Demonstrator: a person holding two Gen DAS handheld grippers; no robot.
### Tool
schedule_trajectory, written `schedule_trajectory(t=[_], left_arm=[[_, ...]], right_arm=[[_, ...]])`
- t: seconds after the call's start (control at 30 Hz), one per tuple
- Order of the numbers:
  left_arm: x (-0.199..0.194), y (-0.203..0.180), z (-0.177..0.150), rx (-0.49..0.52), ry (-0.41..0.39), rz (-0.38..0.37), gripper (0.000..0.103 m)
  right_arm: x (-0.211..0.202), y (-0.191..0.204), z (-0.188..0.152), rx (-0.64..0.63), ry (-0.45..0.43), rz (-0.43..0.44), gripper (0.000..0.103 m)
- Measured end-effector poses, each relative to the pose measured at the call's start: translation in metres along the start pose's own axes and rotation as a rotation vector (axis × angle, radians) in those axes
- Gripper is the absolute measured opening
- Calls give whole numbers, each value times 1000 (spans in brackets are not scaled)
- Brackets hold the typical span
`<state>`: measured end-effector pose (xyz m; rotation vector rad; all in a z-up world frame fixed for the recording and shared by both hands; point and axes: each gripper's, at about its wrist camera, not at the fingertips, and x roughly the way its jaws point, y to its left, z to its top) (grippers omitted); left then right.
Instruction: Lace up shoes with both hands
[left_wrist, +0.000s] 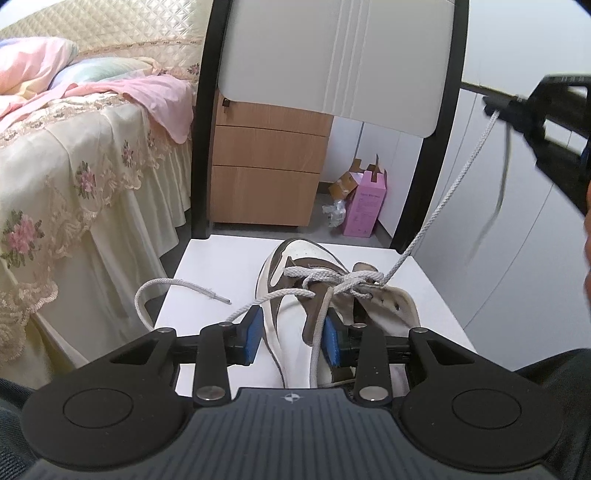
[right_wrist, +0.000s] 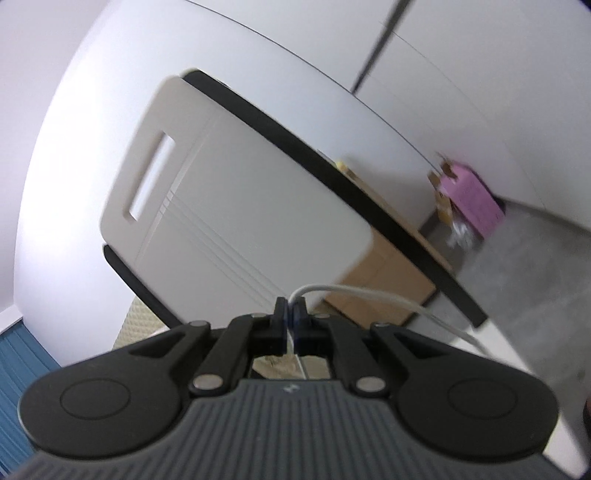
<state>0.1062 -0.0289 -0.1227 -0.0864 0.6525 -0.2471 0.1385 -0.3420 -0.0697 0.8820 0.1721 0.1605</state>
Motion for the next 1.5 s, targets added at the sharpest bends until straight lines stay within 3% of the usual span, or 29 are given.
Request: schedule_trajectory(t=[0.47,0.7,0.87,1.0,1.23,1.37,1.43,1.5], left_arm=[[-4,13,8,-99,6,-67,44],[-14,7,8,-58,-37,-78,44],[-18,-1,7,-7,-56,-82,44],[-22,-3,6,19,-66,-62,44],[-32,-4,2,77,-77,-16,44],[-34,-9,0,123,-76,-6,44],[-32,-11,-1,140,-71,-8,40],[-31,-12,-2,151,-66,-7,35]], right_arm=[[-11,83,99,-242,-140,12,3],[-23,125,137,-448,-203,-41,3],[-28,142,149,-535,-181,-55,3],[-30,149,150,-588,-165,-62,3],[-28,170,135,-831,-146,-67,3],[-13,172,108,-1005,-22,-39,3],[-7,173,73,-1144,22,-38,3],[2,161,38,-1249,122,-18,3]])
